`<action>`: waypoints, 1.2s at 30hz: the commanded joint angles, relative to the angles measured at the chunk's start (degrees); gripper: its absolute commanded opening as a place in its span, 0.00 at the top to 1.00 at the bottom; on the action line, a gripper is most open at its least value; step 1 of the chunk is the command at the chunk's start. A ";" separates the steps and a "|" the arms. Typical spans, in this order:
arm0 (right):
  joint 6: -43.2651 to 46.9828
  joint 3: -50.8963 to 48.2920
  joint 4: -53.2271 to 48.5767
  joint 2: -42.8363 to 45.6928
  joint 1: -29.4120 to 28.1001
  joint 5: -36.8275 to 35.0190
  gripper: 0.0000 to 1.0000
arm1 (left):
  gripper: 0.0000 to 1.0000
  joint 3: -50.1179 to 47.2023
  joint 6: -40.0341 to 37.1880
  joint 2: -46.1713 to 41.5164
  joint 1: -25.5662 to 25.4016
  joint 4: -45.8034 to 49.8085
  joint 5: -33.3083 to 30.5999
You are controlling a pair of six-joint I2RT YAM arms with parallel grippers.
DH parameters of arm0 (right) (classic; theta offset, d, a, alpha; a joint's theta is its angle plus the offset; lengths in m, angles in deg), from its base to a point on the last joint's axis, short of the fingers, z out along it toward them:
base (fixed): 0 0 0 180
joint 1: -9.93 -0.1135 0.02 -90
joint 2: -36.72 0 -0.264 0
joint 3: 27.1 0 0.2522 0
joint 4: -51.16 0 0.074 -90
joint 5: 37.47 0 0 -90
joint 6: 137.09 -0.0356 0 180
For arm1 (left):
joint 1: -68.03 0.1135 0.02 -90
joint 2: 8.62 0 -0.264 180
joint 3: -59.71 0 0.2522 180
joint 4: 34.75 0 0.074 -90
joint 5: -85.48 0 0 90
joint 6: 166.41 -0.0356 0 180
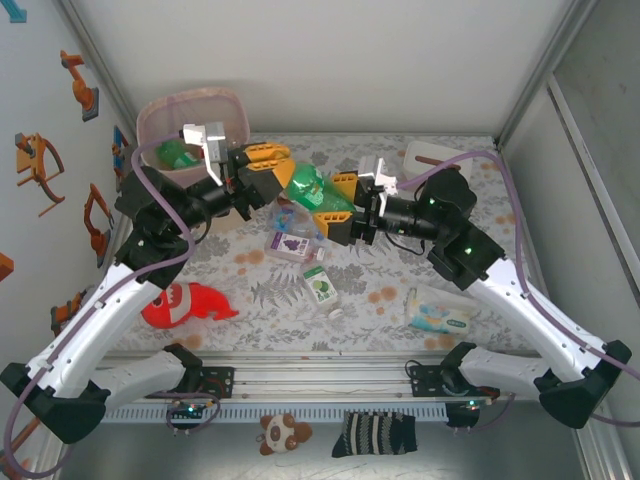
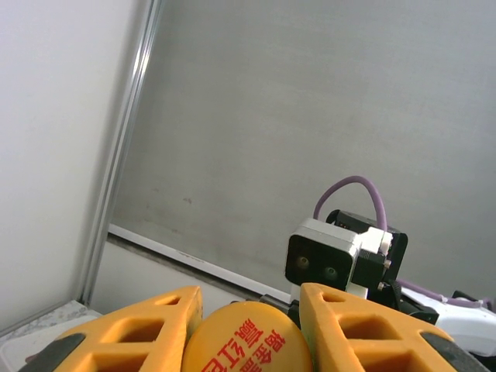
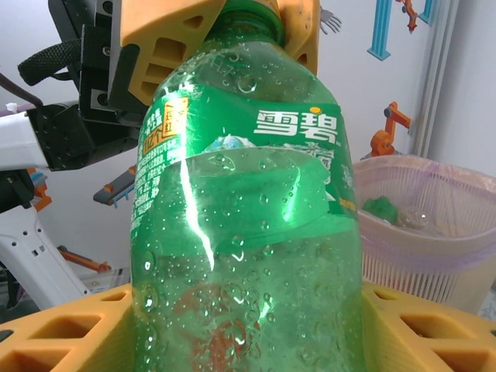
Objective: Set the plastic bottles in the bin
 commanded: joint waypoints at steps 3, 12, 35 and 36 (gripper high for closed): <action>0.75 0.74 -0.02 1.57 -0.59 -1.16 0.53 | 0.75 1.87 -2.25 -1.25 -0.28 -0.27 -0.34; 1.83 -0.34 -4.85 4.36 -0.67 -5.42 0.27 | 0.79 6.61 -11.13 -1.61 -0.19 13.49 -7.53; 4.14 -2.25 -13.75 10.39 -0.67 -10.84 0.26 | 0.85 17.44 -32.24 9.17 16.07 23.96 -42.98; 4.15 -2.16 -13.92 10.41 -0.67 -10.75 0.26 | 0.85 17.32 -32.45 10.22 16.80 22.18 -43.49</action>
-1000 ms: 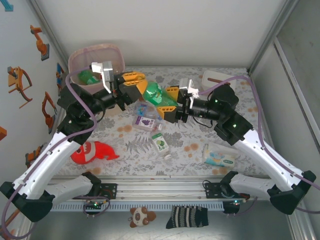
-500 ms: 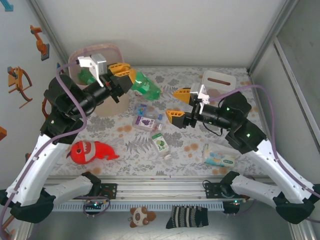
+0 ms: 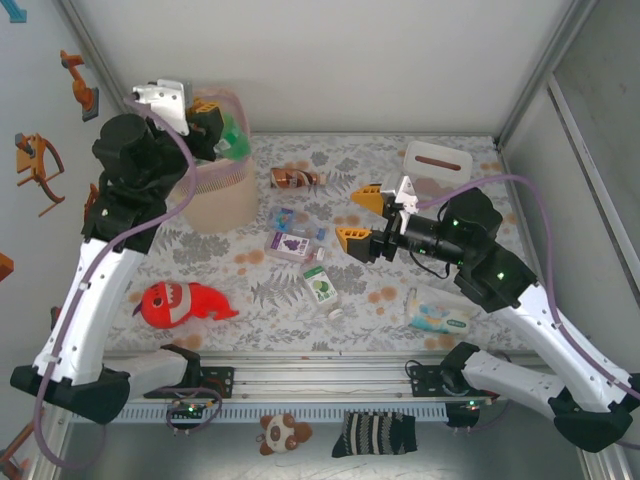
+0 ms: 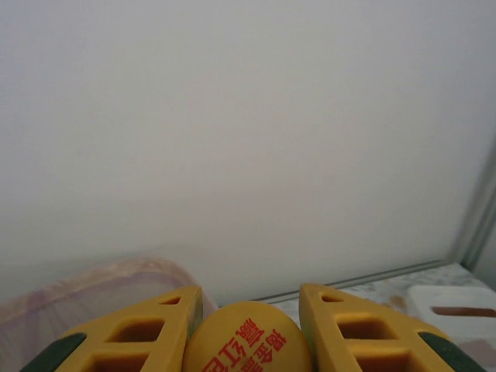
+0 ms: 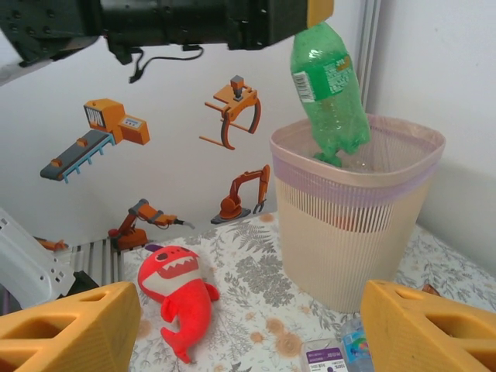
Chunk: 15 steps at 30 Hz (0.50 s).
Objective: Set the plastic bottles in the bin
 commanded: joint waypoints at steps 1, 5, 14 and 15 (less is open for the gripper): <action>0.85 0.51 -0.54 0.54 -0.30 -0.64 0.26 | 0.85 -0.67 -4.61 2.82 1.98 -9.15 -6.57; 1.36 0.60 -1.26 0.81 -0.30 -1.06 0.26 | 0.87 -0.75 -5.90 7.99 4.79 -16.86 -8.16; 1.88 1.30 -2.17 0.72 -0.30 -1.94 0.26 | 0.88 3.35 -2.26 21.19 10.48 -24.78 -7.28; 1.93 1.28 -2.25 0.73 -0.30 -2.01 0.26 | 0.88 3.79 -1.93 22.38 10.83 -25.09 -7.00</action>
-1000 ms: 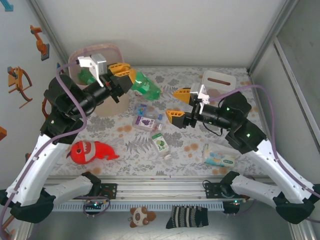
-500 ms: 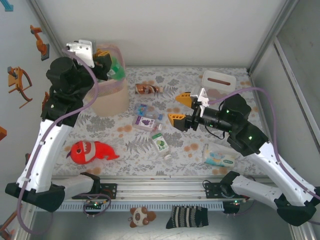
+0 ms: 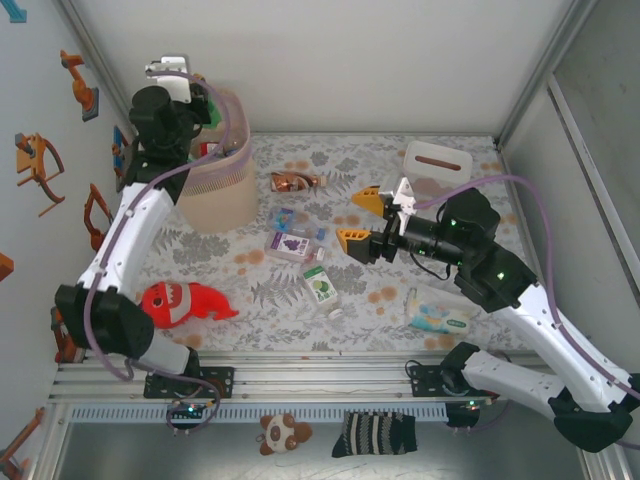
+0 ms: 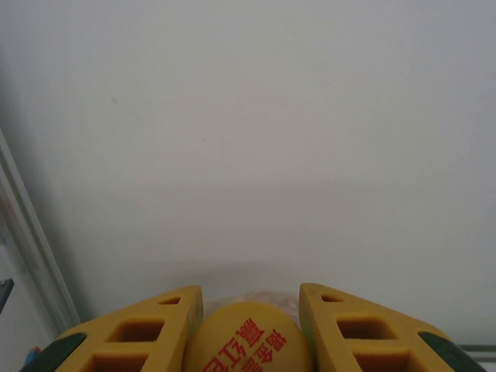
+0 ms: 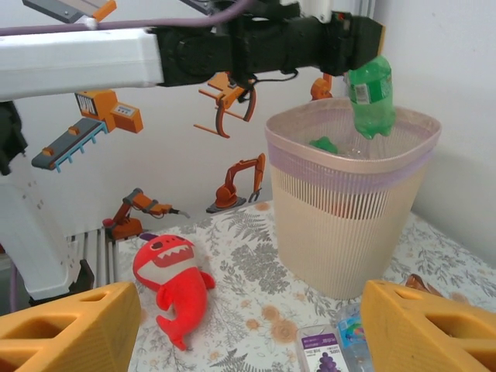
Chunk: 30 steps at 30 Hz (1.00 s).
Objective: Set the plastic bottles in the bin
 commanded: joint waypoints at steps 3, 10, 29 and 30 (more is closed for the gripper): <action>0.69 0.92 -0.23 1.15 -0.30 -1.78 0.26 | 0.88 3.76 2.29 5.30 1.71 -7.16 0.80; 0.48 0.77 -1.33 2.20 -0.30 -3.01 0.26 | 0.89 6.03 5.03 12.39 2.50 -7.09 2.70; -0.10 -0.89 -0.76 1.94 -0.30 -3.30 0.26 | 0.90 2.30 14.75 20.46 5.79 0.07 10.97; -0.14 -0.94 -0.74 1.97 -0.30 -3.26 0.27 | 0.90 2.26 15.00 20.82 5.98 0.85 11.22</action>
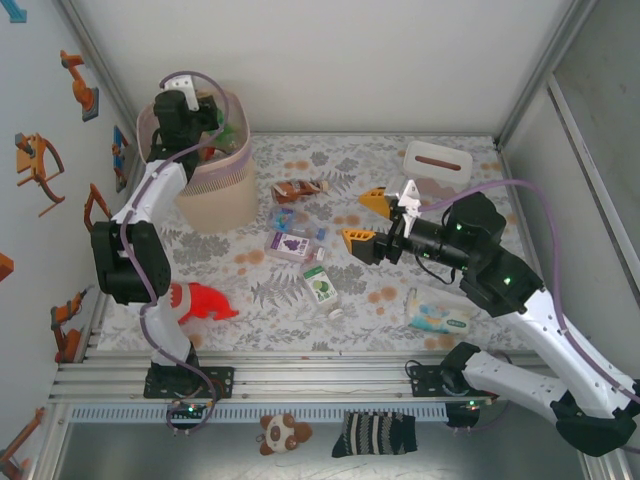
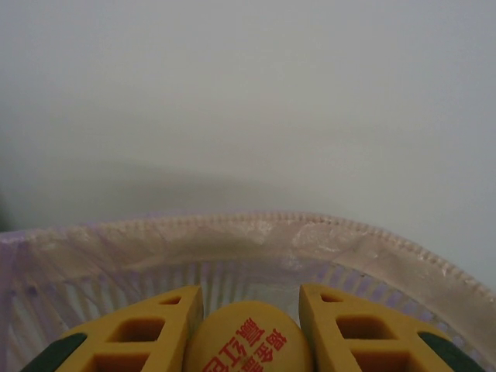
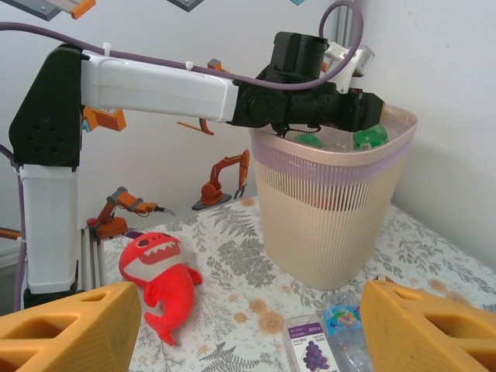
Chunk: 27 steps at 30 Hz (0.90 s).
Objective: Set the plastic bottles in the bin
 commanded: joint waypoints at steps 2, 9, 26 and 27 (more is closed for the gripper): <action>-0.26 -0.60 0.92 0.18 -0.30 -0.13 0.26 | 0.90 -1.46 3.27 2.74 0.88 5.55 2.94; -0.32 -1.16 1.46 0.33 -0.26 0.01 0.27 | 0.87 -1.66 5.70 4.01 1.99 10.61 4.62; -1.26 -0.93 2.32 1.32 -0.30 1.08 0.27 | 0.40 -2.91 7.57 -3.94 3.68 12.87 3.28; -1.24 -0.91 2.37 1.33 -0.30 1.06 0.27 | 0.39 -2.69 7.64 -4.70 3.74 12.75 3.28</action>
